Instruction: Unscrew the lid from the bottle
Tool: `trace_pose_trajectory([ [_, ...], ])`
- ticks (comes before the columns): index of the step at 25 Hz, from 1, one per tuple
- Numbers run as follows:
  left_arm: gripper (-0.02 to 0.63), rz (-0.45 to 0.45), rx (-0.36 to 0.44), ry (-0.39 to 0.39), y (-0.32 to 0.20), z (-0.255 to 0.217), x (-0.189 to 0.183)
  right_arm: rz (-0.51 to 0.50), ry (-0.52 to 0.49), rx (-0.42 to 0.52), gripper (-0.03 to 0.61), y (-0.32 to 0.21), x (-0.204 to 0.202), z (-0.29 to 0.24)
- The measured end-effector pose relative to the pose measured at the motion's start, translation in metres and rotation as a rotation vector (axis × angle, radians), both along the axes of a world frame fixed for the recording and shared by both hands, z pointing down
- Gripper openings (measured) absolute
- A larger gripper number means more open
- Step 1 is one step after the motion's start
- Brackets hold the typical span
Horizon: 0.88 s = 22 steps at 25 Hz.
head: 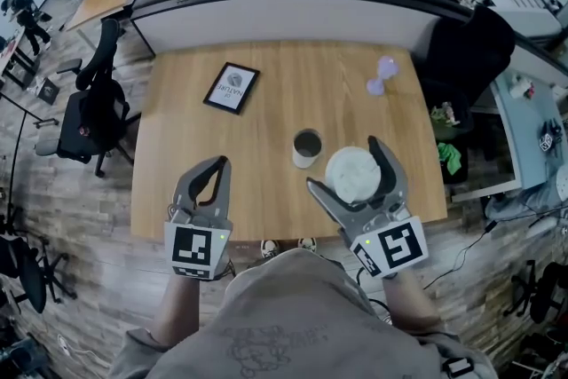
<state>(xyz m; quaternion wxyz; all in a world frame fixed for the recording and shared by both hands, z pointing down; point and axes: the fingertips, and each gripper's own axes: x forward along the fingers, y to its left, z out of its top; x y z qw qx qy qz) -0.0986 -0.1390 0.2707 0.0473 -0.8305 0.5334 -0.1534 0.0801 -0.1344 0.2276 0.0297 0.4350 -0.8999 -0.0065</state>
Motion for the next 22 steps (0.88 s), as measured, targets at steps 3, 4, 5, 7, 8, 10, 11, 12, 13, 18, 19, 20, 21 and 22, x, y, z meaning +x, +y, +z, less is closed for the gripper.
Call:
trace_pose_trajectory([
  [3,0.002,-0.008,-0.005,0.018,0.000,0.002,0.002,-0.007,-0.008,-0.013,0.508,-0.001,-0.004,0.005],
  [4,0.002,-0.006,-0.004,0.018,0.000,0.002,0.003,-0.007,-0.008,-0.014,0.508,-0.002,-0.004,0.006],
  [5,0.002,-0.002,-0.004,0.016,-0.001,0.002,0.005,-0.008,-0.009,-0.016,0.508,-0.004,-0.004,0.006],
  [7,0.002,0.005,-0.006,0.011,-0.002,0.001,0.007,-0.008,-0.015,-0.021,0.508,-0.006,-0.002,0.005],
  [8,0.002,0.006,-0.007,0.009,-0.002,0.001,0.007,-0.009,-0.017,-0.024,0.508,-0.007,-0.001,0.004],
  [10,0.002,0.003,-0.010,0.009,-0.003,0.001,0.007,-0.012,-0.016,-0.027,0.508,-0.009,0.001,0.004],
  [11,0.002,0.001,-0.010,0.009,-0.003,0.001,0.007,-0.014,-0.015,-0.028,0.508,-0.010,0.001,0.005],
  [12,0.002,0.000,-0.009,0.010,-0.003,0.000,0.008,-0.016,-0.014,-0.031,0.508,-0.010,0.002,0.005],
  [13,0.002,0.000,-0.007,0.012,-0.003,-0.001,0.009,-0.018,-0.013,-0.034,0.508,-0.011,0.002,0.006],
  [18,0.002,0.006,0.003,0.015,-0.004,-0.007,0.013,-0.024,-0.005,-0.027,0.508,-0.013,0.002,0.003],
  [19,0.002,0.007,0.002,0.012,-0.004,-0.007,0.013,-0.024,-0.006,-0.024,0.508,-0.014,0.002,0.001],
  [20,0.000,0.007,0.000,0.009,-0.005,-0.006,0.013,-0.025,-0.008,-0.022,0.508,-0.015,0.003,0.000],
  [21,0.002,0.007,-0.002,0.007,-0.005,-0.006,0.014,-0.025,-0.010,-0.019,0.508,-0.016,0.003,-0.001],
  [22,0.000,0.006,-0.004,0.005,-0.006,-0.006,0.014,-0.026,-0.013,-0.017,0.508,-0.017,0.003,-0.002],
])
